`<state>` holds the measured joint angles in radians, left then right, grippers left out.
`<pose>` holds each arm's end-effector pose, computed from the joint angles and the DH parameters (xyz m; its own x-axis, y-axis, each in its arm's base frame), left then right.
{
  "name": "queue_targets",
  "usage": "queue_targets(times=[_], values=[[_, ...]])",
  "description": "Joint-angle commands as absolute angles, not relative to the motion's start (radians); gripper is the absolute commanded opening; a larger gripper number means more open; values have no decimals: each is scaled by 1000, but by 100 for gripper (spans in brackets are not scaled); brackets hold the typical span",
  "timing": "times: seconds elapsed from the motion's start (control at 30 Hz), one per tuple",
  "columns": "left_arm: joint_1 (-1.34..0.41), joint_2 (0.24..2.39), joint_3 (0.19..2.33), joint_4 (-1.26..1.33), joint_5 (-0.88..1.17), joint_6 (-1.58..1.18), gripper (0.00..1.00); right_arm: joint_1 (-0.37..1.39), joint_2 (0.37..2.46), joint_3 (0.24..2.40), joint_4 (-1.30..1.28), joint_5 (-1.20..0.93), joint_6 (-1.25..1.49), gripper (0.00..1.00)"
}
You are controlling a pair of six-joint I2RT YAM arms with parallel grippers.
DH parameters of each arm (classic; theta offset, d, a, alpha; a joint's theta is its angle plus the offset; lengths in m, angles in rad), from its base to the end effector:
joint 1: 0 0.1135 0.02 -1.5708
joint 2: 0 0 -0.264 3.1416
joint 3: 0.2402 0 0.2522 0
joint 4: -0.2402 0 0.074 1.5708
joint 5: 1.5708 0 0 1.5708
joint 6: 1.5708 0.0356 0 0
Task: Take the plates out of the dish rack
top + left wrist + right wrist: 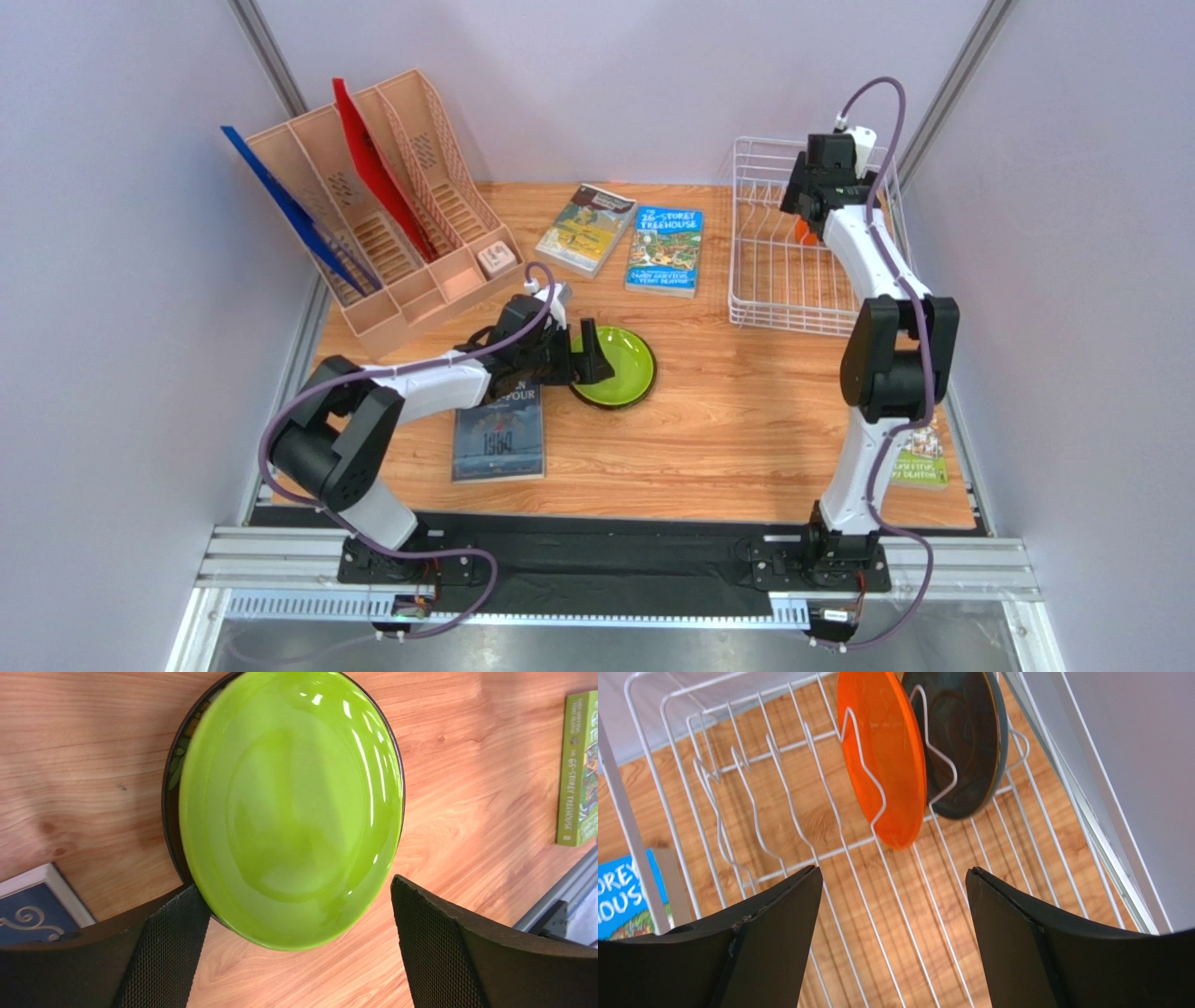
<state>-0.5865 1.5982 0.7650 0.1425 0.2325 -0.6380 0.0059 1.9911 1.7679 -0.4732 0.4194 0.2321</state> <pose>0.2621 -0.1840 0.1672 -0.8351 -0.1409 -0.5318 0.2354 0.7821 -0.5770 0.4617 -0.0118 0.2905 -0.5536 0.2068 -0.8067 0.4463 0.8915 -0.0777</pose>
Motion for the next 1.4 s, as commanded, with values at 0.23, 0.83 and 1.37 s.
queue_targets(times=[0.23,0.83,1.37], values=[[-586,1500,801,-26,143,-505,100,-20,2245,2072,-443,540,141,77],[-586,1460,819,-17,97,-483,100,-5,2255,2062,-364,650,17,0],[-586,1368,810,-5,120,-475,100,94,1789,1721,-287,898,3,0]])
